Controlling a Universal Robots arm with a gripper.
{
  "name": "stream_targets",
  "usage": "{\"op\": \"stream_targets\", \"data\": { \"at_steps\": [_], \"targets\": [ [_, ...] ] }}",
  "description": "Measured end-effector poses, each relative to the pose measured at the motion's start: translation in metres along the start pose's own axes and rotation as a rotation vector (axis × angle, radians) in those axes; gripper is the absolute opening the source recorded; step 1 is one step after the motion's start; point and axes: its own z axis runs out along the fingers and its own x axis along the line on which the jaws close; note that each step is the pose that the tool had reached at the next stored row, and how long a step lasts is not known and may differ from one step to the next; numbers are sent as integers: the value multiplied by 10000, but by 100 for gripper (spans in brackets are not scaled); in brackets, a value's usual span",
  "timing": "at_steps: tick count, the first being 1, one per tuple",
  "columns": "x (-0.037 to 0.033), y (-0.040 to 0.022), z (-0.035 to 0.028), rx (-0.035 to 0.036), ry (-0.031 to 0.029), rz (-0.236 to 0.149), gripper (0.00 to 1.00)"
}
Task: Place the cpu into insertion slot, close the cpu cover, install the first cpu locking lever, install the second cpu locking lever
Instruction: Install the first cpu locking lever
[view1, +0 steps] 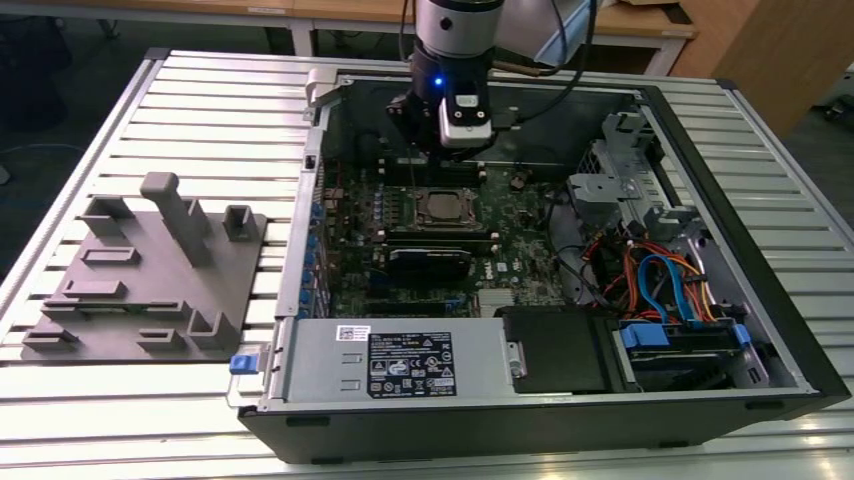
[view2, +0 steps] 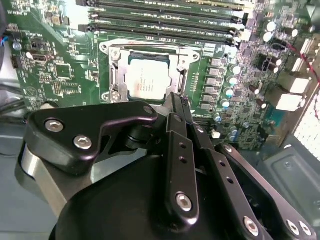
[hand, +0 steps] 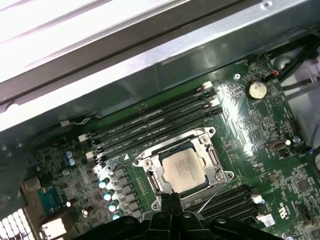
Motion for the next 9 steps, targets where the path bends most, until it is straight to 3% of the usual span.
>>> {"op": "stream_targets", "data": {
  "at_steps": [9],
  "targets": [
    [0,-1,3,22,15,-1513,10]
  ]
}}
